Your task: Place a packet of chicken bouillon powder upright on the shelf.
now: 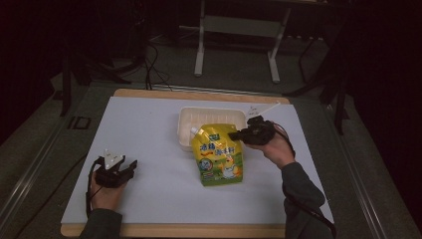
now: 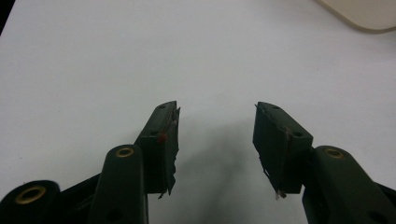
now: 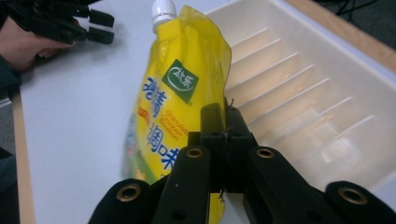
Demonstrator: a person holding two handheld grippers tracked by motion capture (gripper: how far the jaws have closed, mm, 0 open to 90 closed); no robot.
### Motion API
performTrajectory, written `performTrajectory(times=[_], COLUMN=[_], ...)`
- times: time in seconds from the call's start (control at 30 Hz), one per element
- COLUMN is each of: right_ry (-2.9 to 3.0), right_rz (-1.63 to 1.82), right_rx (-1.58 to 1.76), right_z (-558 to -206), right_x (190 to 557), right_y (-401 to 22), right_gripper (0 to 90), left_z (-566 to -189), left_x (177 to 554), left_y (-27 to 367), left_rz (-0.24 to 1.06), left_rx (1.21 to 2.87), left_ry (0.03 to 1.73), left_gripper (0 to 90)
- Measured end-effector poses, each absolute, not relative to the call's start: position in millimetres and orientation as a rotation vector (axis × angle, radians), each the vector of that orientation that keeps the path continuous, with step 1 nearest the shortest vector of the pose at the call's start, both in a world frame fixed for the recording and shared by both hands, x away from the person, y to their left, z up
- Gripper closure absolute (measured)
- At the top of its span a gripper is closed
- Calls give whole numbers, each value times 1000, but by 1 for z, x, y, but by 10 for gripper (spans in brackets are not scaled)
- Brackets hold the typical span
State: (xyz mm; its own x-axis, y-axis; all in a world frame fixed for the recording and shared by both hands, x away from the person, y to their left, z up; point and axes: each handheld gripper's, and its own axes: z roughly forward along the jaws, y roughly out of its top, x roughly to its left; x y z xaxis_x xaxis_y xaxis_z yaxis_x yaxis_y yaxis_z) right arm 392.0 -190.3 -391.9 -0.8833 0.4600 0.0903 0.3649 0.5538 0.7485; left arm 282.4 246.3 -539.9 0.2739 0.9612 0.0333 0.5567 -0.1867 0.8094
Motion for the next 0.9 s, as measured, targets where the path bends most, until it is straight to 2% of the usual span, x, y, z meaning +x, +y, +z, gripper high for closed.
performTrajectory(times=[0.2, 0.33, 0.6, 0.8, 0.9], right_ry=[2727, 2784, 2863, 2860, 2869], right_rz=[1247, 1265, 1271, 1279, 1269], right_rx=[654, 637, 665, 677, 674], right_z=[-389, -394, -416, -420, -420], right_x=[384, 381, 375, 375, 375], right_y=[-197, -204, -220, -219, -217], right_gripper=[889, 828, 774, 762, 783], left_z=[-540, -540, -540, -540, -540], left_x=[282, 282, 282, 282, 282], left_y=[246, 246, 245, 245, 245], left_rz=[741, 745, 750, 749, 748], left_rx=[1852, 1850, 1862, 1860, 1860], left_ry=[1369, 1367, 1364, 1365, 1365], left_gripper=[497, 498, 498, 498, 497])
